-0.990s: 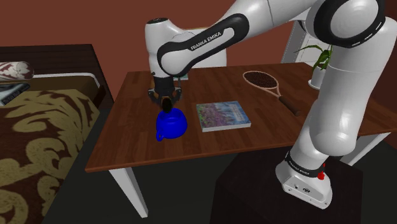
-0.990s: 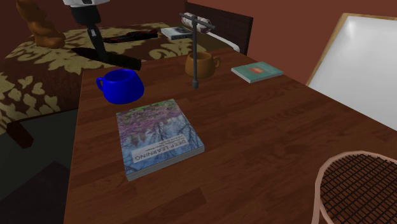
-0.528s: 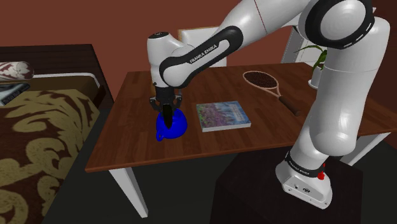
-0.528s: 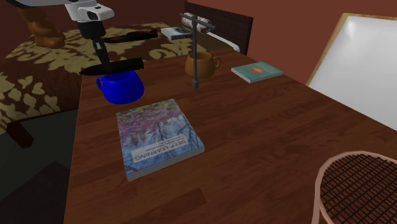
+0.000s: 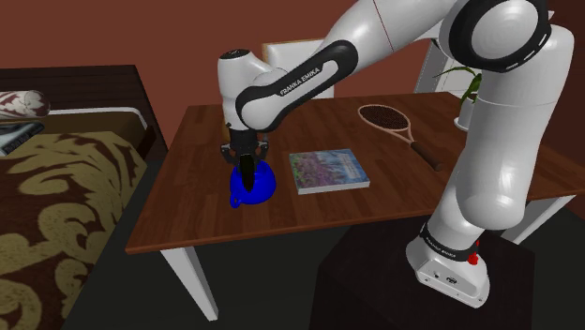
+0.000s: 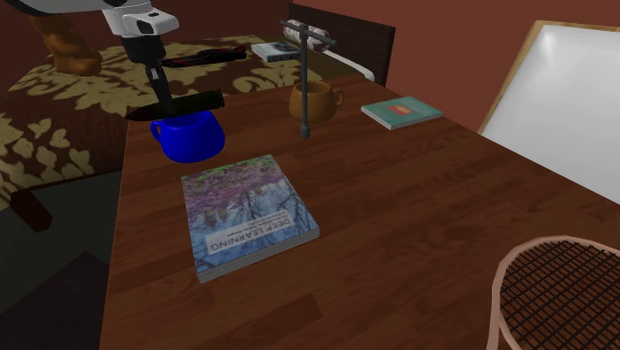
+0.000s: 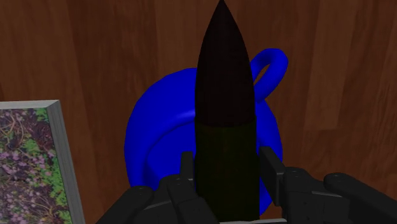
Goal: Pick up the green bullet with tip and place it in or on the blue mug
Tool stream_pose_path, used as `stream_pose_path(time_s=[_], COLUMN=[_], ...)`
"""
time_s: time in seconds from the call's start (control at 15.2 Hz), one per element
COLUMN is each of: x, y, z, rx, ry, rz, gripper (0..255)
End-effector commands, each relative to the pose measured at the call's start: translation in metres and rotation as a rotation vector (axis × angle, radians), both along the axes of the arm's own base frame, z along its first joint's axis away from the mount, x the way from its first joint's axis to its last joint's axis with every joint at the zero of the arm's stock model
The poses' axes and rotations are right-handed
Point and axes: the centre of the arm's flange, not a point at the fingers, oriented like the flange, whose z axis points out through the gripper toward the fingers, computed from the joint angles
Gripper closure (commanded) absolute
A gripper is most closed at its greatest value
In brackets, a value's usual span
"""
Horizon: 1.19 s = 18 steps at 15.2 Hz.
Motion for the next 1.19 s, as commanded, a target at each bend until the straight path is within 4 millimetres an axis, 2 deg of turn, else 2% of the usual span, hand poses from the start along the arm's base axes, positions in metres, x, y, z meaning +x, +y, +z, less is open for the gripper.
stream_pose_path(time_s=[0.0, 0.33, 0.59, 1.12], x=[0.0, 0.0, -0.003, -0.003], y=[0.0, 0.0, 0.001, 0.001], z=[-0.003, -0.003, 0.047, 0.047], rx=[-0.001, -0.001, -0.001, -0.001], ry=[0.003, 0.003, 0.003, 0.003], rz=[0.0, 0.0, 0.0, 0.0], gripper=[0, 0, 0, 0])
